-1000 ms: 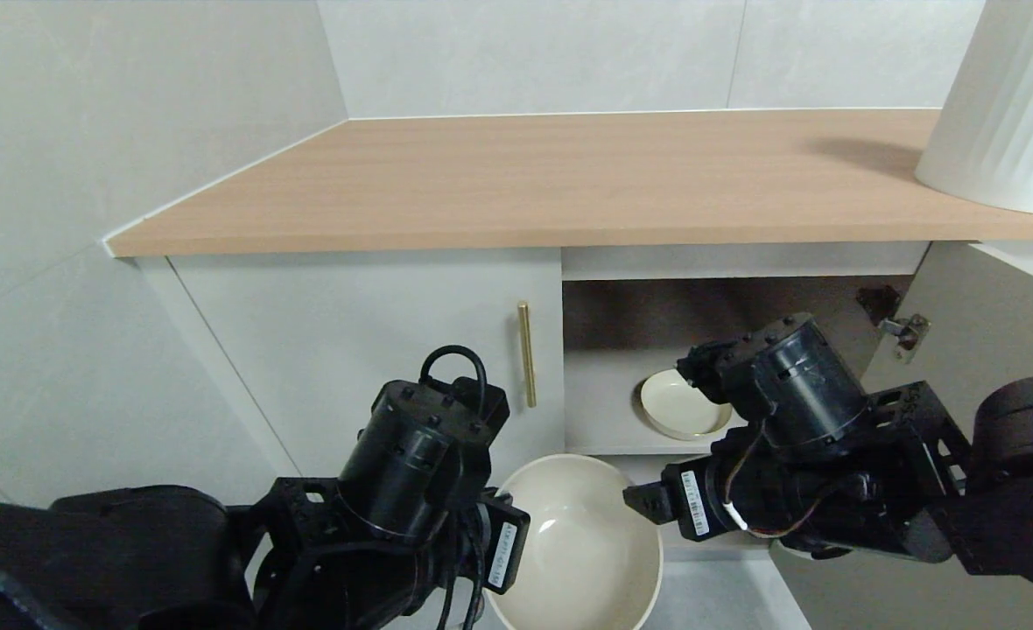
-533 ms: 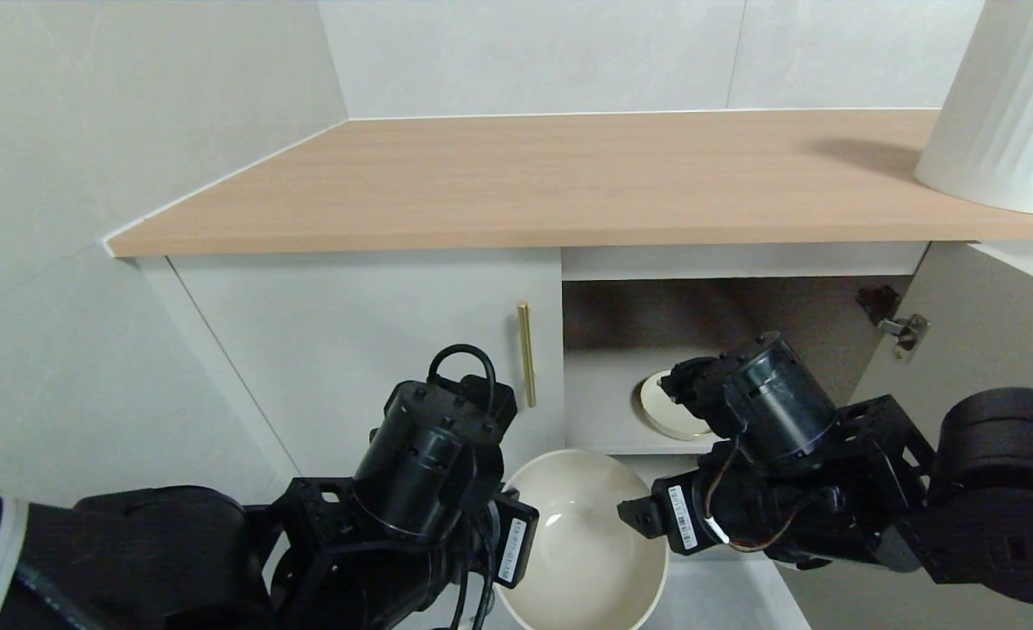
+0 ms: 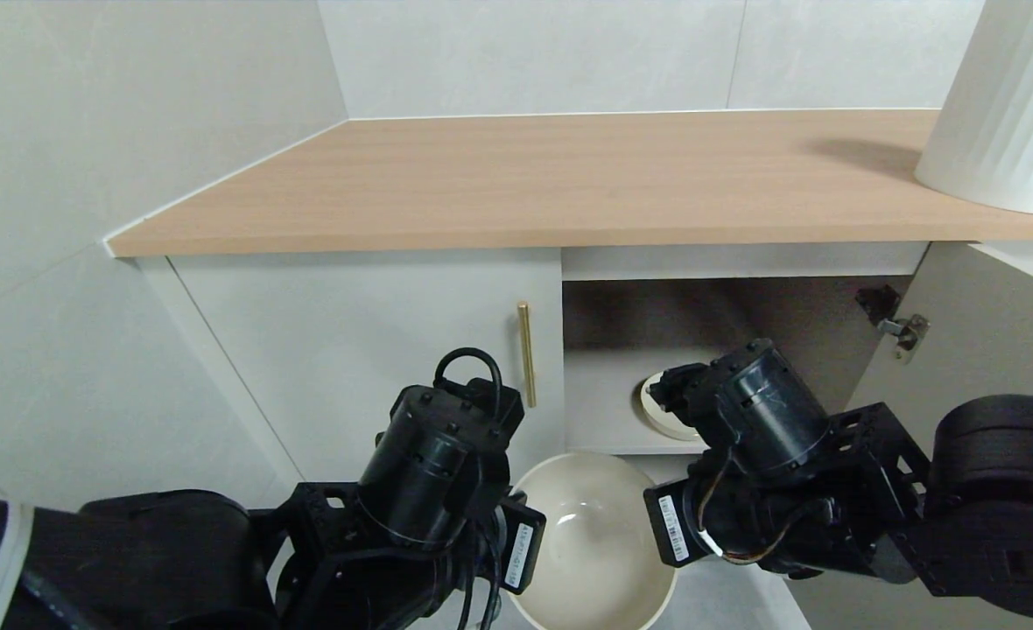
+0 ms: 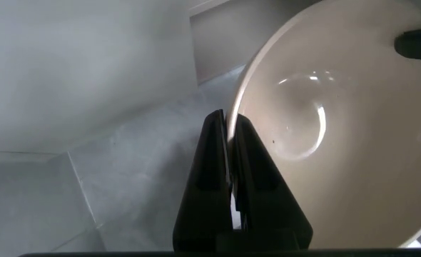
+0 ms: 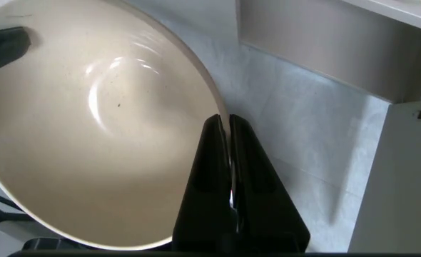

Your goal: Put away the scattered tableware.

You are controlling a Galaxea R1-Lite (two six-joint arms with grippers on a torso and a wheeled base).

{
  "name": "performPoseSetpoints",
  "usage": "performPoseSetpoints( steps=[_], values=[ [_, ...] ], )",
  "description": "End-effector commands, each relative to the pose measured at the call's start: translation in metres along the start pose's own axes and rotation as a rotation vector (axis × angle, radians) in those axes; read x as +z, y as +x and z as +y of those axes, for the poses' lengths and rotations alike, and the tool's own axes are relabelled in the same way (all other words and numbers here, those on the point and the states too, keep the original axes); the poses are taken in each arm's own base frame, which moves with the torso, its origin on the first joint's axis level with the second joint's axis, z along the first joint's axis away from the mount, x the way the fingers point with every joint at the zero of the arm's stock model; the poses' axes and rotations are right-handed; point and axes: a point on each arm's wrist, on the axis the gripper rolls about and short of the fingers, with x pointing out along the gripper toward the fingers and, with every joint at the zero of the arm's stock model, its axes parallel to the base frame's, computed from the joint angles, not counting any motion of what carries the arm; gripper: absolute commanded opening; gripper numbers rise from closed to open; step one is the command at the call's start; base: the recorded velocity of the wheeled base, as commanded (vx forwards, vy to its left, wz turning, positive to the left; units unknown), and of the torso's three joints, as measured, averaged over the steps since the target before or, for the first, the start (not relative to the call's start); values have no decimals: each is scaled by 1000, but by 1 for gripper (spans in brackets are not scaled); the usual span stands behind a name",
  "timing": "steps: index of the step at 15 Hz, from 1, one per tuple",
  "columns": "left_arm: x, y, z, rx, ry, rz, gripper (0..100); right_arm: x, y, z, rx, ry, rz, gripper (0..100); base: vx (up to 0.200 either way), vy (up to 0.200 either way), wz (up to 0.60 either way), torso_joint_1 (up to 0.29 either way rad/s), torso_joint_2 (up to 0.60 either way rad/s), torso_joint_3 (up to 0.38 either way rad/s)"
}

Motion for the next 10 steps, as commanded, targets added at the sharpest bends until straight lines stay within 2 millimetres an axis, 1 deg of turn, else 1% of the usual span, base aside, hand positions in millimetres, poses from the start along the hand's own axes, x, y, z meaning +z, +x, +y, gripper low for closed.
performPoseSetpoints(
  steps=[1, 5, 6, 10],
  values=[
    [0, 0, 1, 5, -2, 1, 0, -1, 1, 0, -8, -1, 2, 0, 0, 0, 0, 0, 0, 0],
    [-2, 1, 1, 26, 4, 4, 0, -1, 0, 0, -6, -2, 3, 0, 0, 0, 0, 0, 0, 0],
    [-3, 3, 0, 32, 6, 9, 100, -1, 1, 0, -6, -2, 4, 0, 0, 0, 0, 0, 0, 0],
    [-1, 2, 1, 42, 1, 0, 100, -3, 3, 1, -7, -7, 13, 0, 0, 0, 0, 0, 0, 0]
  ],
)
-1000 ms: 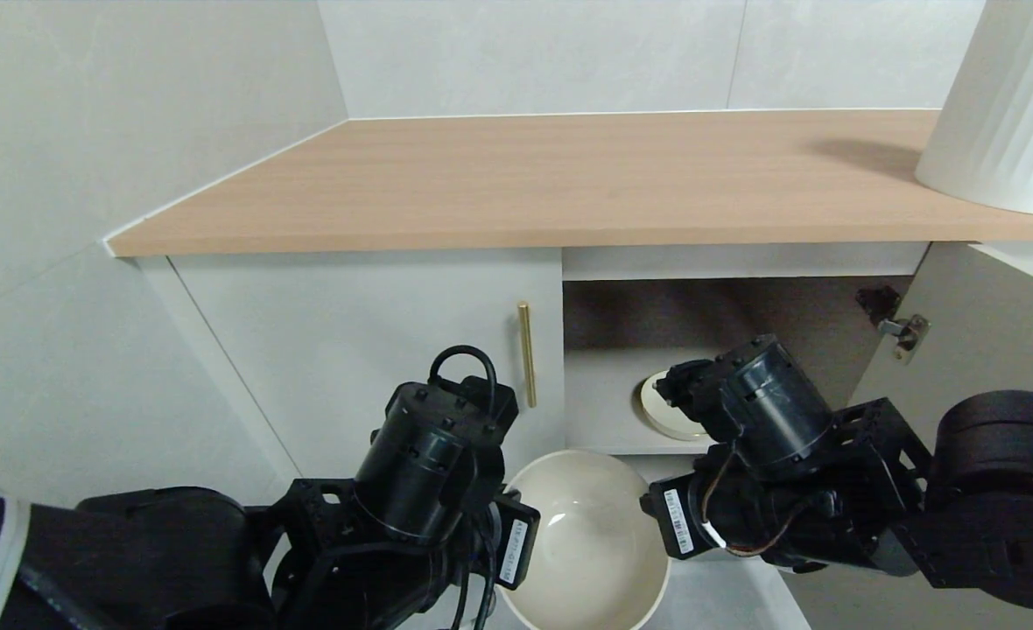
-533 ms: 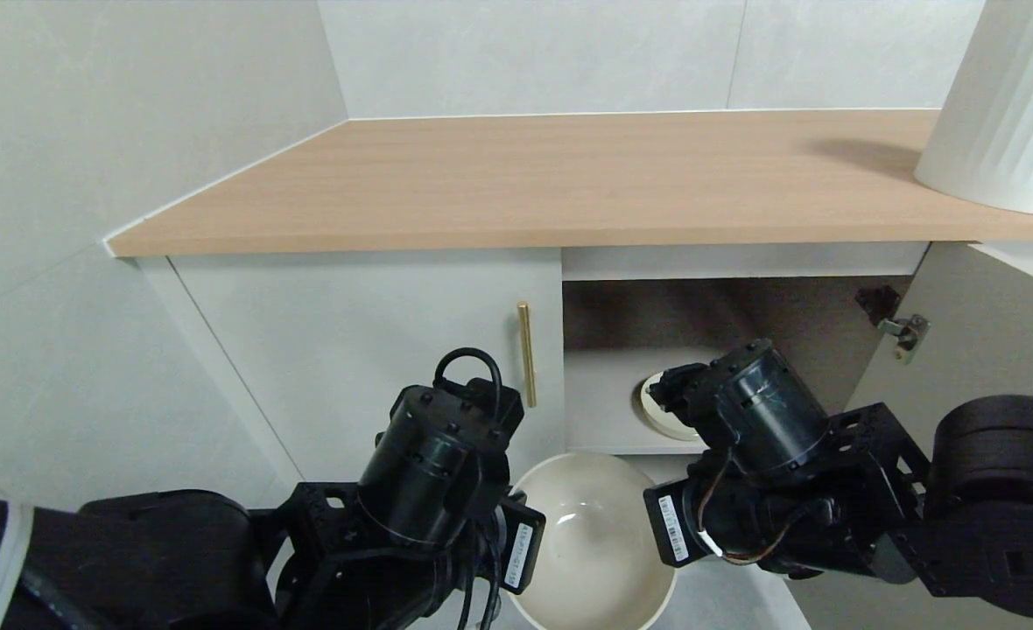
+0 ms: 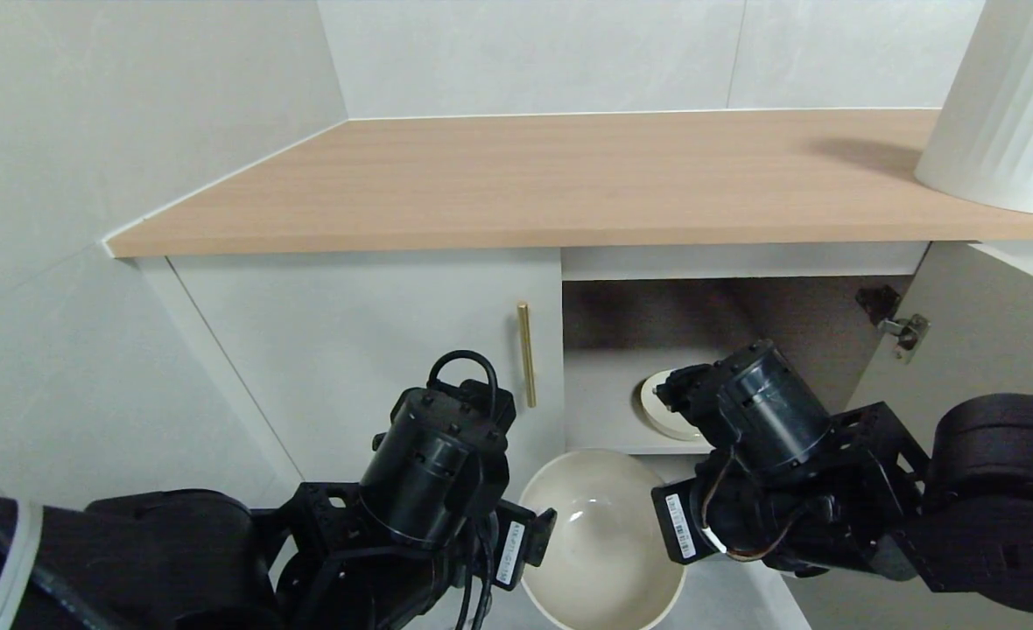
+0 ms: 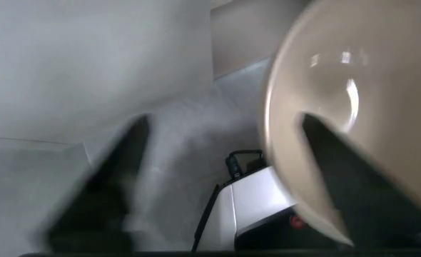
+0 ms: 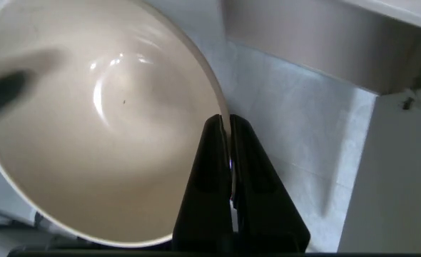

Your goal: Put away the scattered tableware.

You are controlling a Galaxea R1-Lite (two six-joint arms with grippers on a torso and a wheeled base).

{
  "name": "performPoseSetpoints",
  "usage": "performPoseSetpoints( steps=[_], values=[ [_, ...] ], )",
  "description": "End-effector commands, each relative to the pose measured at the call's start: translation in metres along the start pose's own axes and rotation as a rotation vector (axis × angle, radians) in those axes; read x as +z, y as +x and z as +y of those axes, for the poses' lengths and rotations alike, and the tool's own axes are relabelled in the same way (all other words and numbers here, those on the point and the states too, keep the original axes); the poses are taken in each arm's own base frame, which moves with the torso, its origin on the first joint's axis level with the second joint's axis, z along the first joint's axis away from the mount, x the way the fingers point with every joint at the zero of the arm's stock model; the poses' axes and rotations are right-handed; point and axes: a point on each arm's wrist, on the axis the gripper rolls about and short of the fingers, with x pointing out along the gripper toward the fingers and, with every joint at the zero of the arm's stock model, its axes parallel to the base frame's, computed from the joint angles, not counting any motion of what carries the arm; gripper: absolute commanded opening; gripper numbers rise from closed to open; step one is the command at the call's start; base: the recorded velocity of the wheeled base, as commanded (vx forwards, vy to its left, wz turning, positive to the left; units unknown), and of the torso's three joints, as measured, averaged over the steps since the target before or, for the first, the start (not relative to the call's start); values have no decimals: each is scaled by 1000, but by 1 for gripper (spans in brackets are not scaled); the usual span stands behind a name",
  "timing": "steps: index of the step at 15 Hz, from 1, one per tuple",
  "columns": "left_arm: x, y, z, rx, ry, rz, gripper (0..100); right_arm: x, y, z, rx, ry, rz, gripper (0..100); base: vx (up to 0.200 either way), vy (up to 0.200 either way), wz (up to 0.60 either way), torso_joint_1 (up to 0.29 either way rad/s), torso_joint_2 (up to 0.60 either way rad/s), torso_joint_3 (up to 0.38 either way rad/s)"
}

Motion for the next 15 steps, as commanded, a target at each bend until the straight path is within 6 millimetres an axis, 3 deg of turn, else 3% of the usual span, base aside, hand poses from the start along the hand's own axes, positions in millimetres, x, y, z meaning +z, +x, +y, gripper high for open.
performPoseSetpoints(
  steps=[1, 3, 6, 9, 15],
  values=[
    [1, 0, 1, 3, -5, -6, 100, -4, 4, 0, 1, -3, 17, 0, 0, 0, 0, 0, 0, 0],
    [2, -1, 1, 20, -7, -15, 100, -1, 19, -7, -40, 31, 9, 0, 0, 0, 0, 0, 0, 0],
    [1, -1, 2, 29, -7, -16, 100, 20, 53, -47, -182, 235, -192, 0, 0, 0, 0, 0, 0, 0],
    [1, -1, 2, 29, -6, -13, 100, 29, 70, -77, -243, 316, -261, 0, 0, 0, 0, 0, 0, 0],
    [2, -5, 4, 37, -11, -27, 100, 33, 102, -116, -317, 392, -336, 0, 0, 0, 0, 0, 0, 0]
  ],
)
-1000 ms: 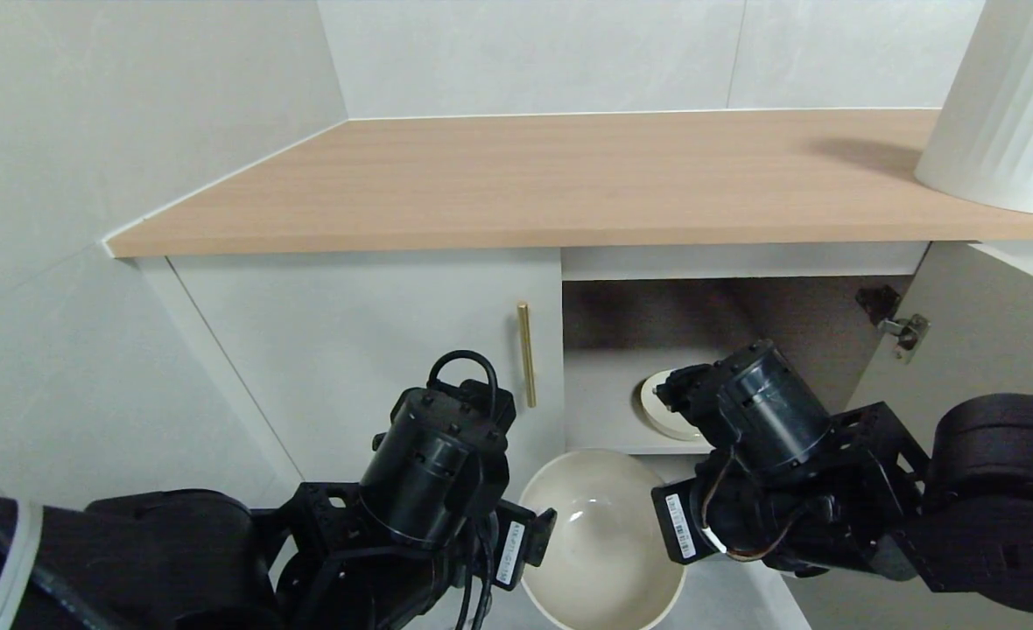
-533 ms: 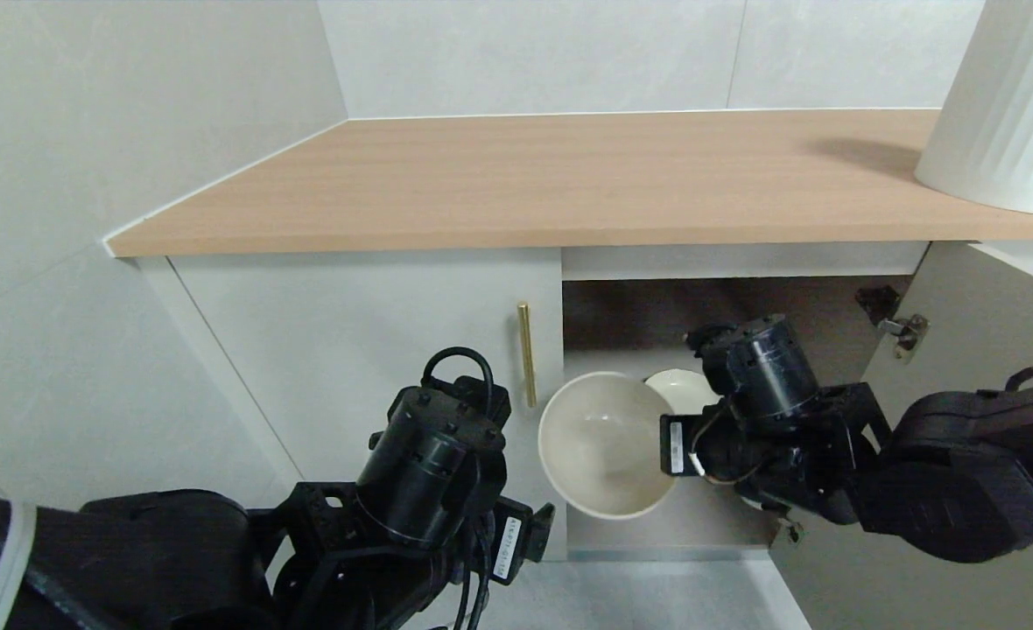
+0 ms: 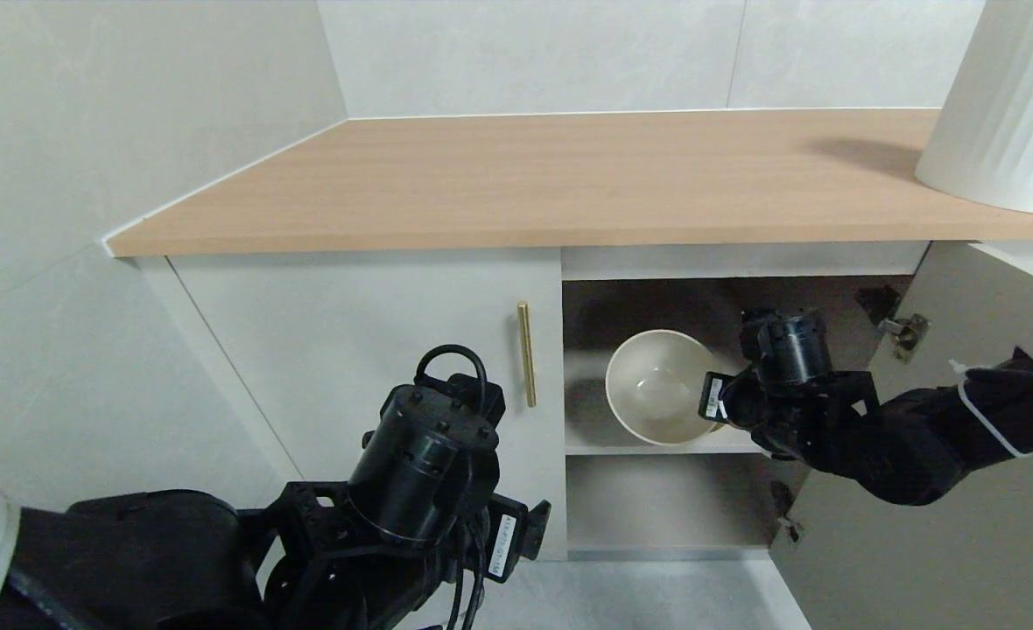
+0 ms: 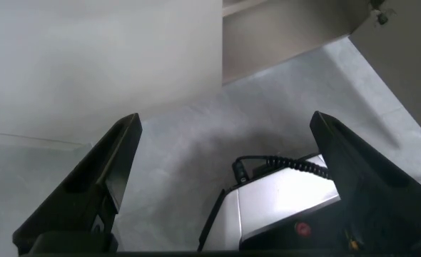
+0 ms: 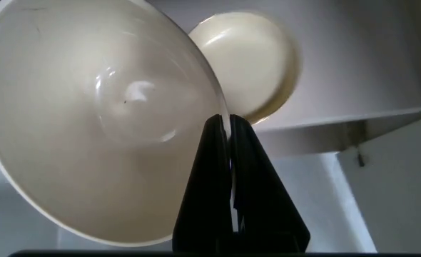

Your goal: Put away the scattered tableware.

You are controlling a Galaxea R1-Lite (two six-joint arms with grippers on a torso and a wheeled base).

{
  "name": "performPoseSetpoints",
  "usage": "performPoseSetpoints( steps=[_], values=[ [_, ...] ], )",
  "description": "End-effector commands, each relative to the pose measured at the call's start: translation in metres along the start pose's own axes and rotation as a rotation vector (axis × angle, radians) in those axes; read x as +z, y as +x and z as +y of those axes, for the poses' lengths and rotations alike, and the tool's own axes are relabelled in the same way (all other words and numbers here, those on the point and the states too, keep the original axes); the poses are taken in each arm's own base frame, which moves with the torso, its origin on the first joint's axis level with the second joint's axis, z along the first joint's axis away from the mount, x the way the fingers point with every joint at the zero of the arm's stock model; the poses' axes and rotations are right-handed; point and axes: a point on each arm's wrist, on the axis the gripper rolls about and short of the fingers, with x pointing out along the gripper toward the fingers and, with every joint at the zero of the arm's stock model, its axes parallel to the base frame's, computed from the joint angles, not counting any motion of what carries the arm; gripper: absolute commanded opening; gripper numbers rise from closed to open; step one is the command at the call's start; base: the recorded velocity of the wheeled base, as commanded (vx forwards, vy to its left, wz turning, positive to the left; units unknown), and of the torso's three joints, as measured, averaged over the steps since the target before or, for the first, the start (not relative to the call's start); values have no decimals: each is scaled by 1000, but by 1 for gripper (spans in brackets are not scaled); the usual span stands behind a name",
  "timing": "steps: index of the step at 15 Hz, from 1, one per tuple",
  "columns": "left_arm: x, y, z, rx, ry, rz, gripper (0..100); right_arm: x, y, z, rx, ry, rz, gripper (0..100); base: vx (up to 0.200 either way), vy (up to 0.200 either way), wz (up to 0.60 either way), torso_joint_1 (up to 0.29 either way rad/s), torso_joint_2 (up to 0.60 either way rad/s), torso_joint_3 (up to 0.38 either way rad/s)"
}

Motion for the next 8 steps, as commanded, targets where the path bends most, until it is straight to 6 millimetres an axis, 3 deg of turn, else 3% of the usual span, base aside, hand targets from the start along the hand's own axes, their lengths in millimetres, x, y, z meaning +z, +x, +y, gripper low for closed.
performPoseSetpoints(
  steps=[1, 8],
  values=[
    [1, 0, 1, 19, -2, -7, 100, -8, 20, -10, -47, 1, 20, 0, 0, 0, 0, 0, 0, 0],
    [1, -1, 1, 28, -5, -13, 100, -3, 41, -25, -105, 40, -30, 0, 0, 0, 0, 0, 0, 0]
  ],
)
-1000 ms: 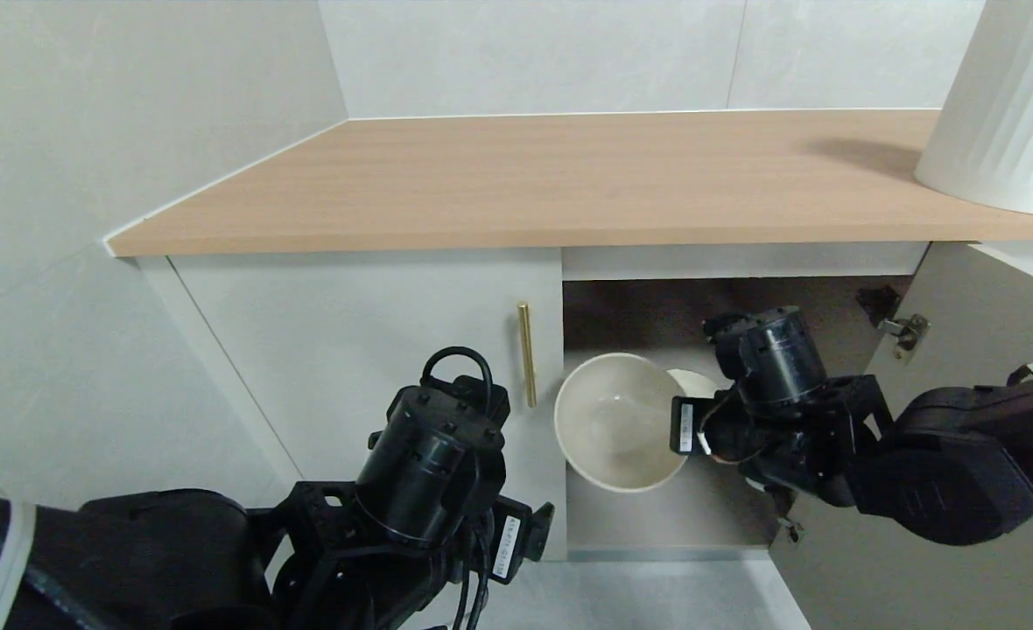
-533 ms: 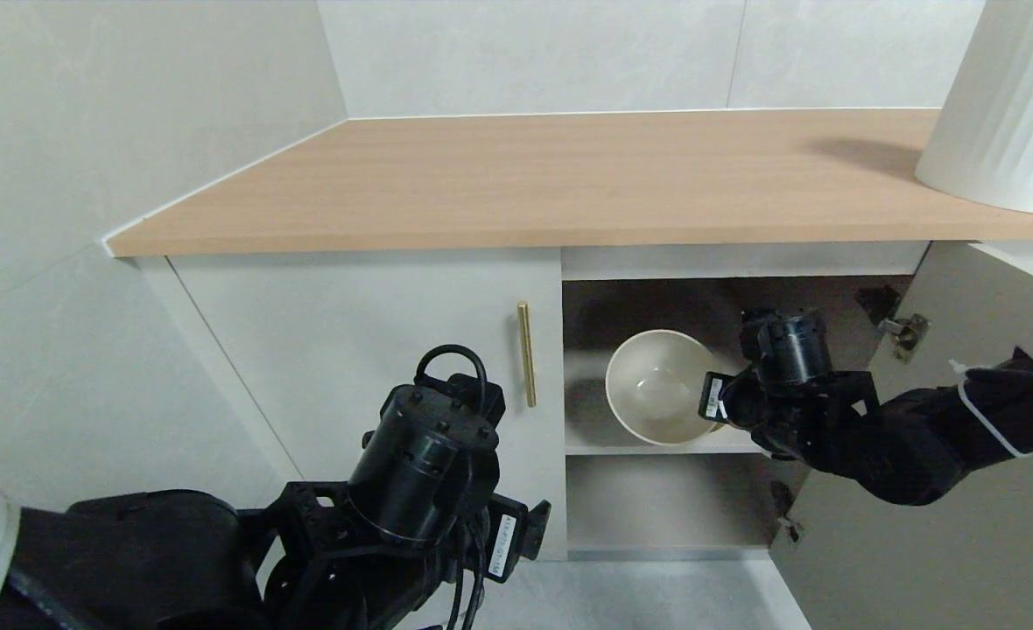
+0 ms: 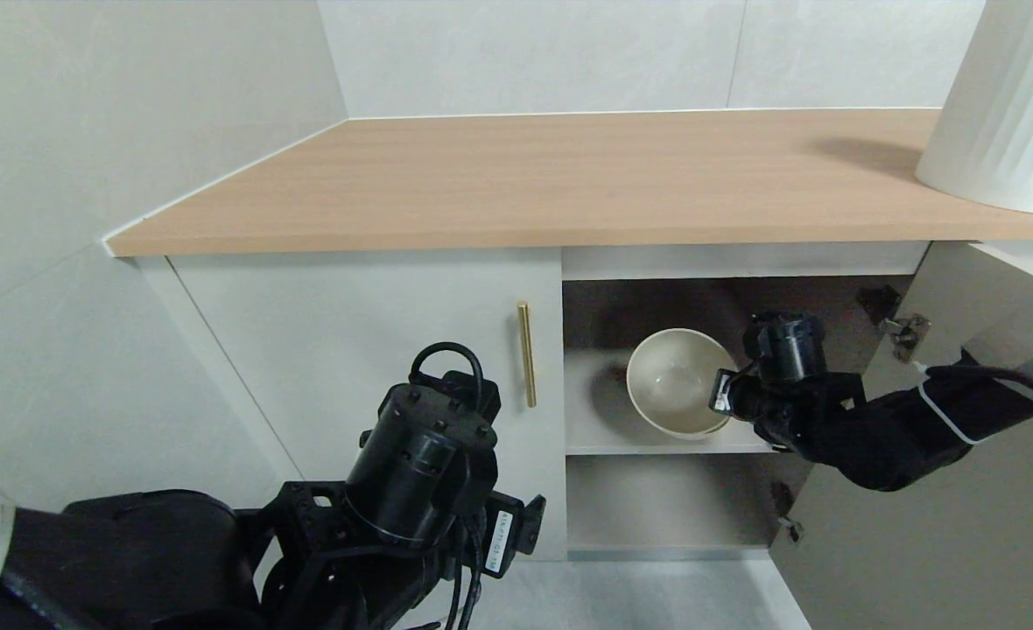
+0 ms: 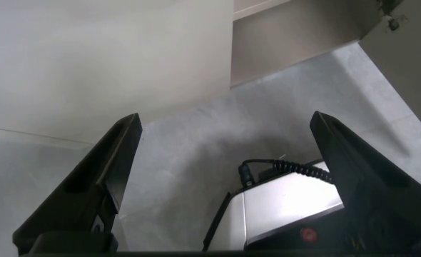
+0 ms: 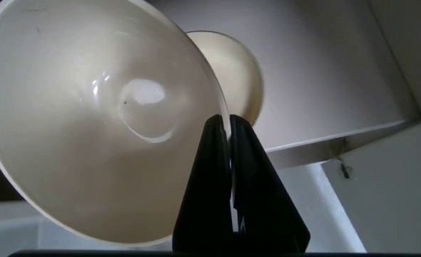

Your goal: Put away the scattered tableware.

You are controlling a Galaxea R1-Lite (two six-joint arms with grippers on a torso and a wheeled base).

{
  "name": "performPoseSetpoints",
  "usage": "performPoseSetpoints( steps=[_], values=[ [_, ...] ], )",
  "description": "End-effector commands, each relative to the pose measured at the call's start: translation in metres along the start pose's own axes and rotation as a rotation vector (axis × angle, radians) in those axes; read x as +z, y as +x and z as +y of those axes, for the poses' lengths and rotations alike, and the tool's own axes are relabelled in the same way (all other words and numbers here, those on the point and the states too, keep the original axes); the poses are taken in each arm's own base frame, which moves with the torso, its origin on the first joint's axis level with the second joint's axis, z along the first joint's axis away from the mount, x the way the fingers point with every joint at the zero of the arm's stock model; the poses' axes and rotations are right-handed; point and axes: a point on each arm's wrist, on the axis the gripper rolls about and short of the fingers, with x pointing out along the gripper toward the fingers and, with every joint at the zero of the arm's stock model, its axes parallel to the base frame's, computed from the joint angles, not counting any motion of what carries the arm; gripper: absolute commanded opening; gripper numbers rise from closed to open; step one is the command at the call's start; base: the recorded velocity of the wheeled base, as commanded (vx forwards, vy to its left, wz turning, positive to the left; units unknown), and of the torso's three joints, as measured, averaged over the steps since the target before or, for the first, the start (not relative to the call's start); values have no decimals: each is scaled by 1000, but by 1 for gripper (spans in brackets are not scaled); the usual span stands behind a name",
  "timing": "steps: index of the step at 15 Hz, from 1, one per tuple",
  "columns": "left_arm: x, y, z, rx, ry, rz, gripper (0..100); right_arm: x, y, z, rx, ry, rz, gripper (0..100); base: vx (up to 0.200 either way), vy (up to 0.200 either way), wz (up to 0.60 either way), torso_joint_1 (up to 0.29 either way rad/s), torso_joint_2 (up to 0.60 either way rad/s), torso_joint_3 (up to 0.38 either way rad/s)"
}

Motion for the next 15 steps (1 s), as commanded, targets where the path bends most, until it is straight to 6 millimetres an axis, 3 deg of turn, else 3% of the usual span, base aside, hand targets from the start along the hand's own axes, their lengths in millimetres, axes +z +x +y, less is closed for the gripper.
performPoseSetpoints(
  steps=[1, 9, 15],
  values=[
    [0, 0, 0, 0, -1, -1, 100, -4, 11, -3, -18, 2, 8, 0, 0, 0, 0, 0, 0, 0],
    [0, 0, 0, 0, -13, -1, 100, -5, 20, -8, -31, 6, 14, 0, 0, 0, 0, 0, 0, 0],
    [0, 0, 0, 0, -13, -1, 100, -11, 40, -14, -58, 11, 25, 0, 0, 0, 0, 0, 0, 0]
  ],
)
